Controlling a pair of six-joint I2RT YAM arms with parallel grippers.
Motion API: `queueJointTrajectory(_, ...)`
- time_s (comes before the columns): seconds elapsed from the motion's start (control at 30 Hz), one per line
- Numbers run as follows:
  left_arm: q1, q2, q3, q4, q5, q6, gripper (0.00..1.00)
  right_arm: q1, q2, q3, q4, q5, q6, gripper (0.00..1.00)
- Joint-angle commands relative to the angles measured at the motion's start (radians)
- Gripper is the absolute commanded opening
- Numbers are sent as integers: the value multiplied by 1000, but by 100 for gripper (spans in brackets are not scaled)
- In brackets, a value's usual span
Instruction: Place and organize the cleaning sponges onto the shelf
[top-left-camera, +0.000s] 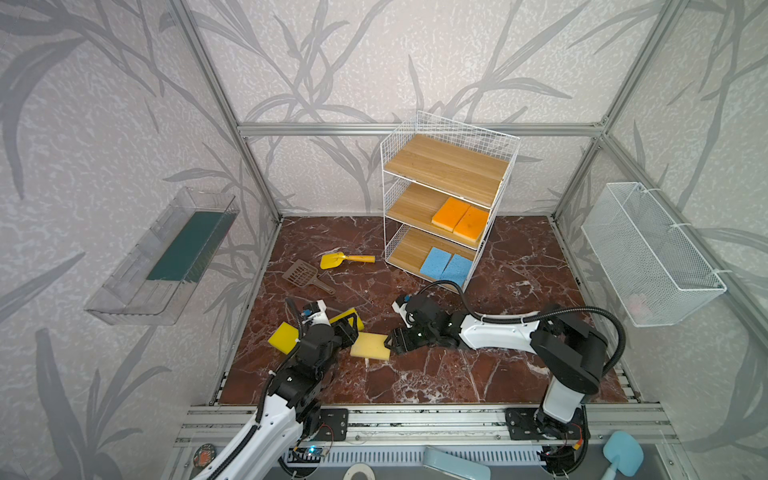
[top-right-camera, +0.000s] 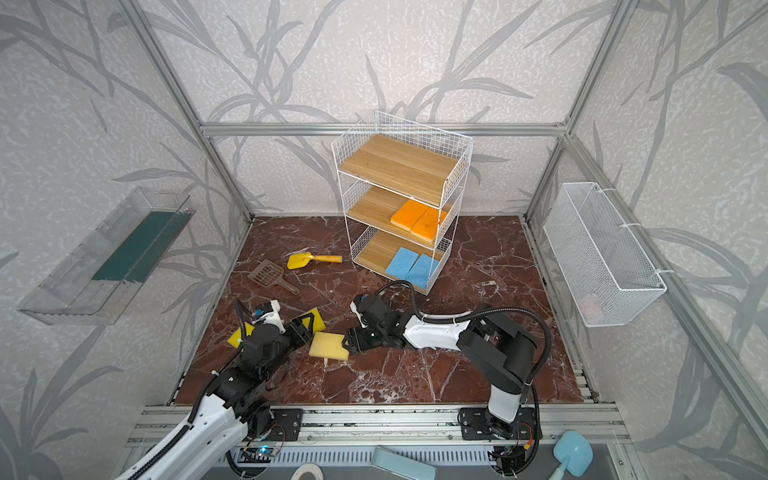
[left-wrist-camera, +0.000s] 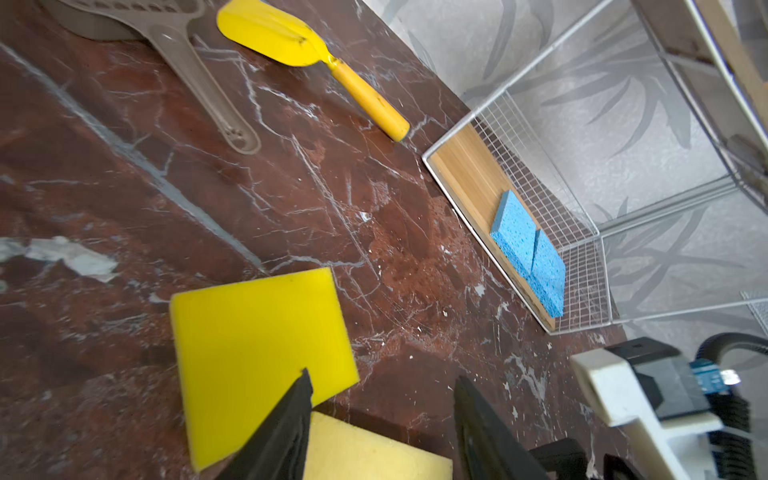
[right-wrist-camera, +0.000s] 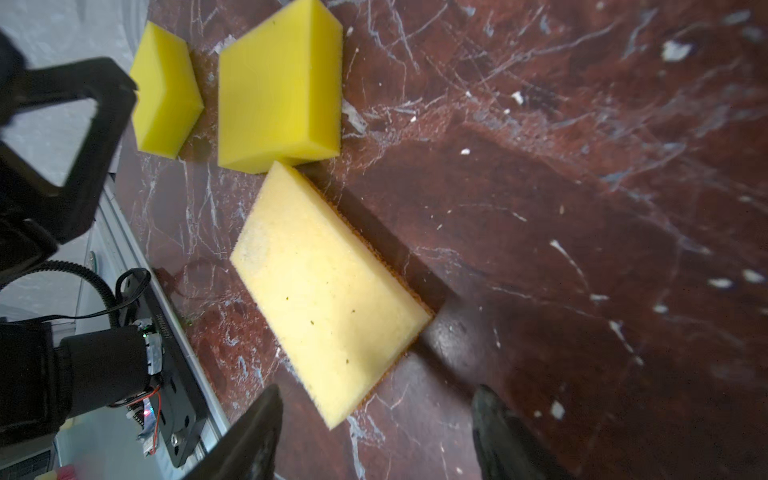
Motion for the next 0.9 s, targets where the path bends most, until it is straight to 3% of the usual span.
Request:
queueJointTrajectory(0.0,18,-80,-18,-83,-38,-35,56,17,46,56,-63,-4,-43,68)
queueJointTrajectory(0.1,31,-121,-35,-114,-25,-37,57,18,93,105,-89,-15,-49,59)
queueJointTrajectory(0.3,50,-151,-36,-136,21,-15,58,14,144,180,-150,-7,-63,22)
queueJointTrajectory(0.37,54,-150,-34,-135,37,-3,59,6,138,181,-154,-6,-63,14)
queueJointTrajectory(0.6,61,-77,-34,-30,145,33,63,-44,71,151,-154,-21,-85,5)
queueJointTrajectory(0.87,62,266,-14,389,507,33,69,-130,-122,41,-142,-23,-136,4)
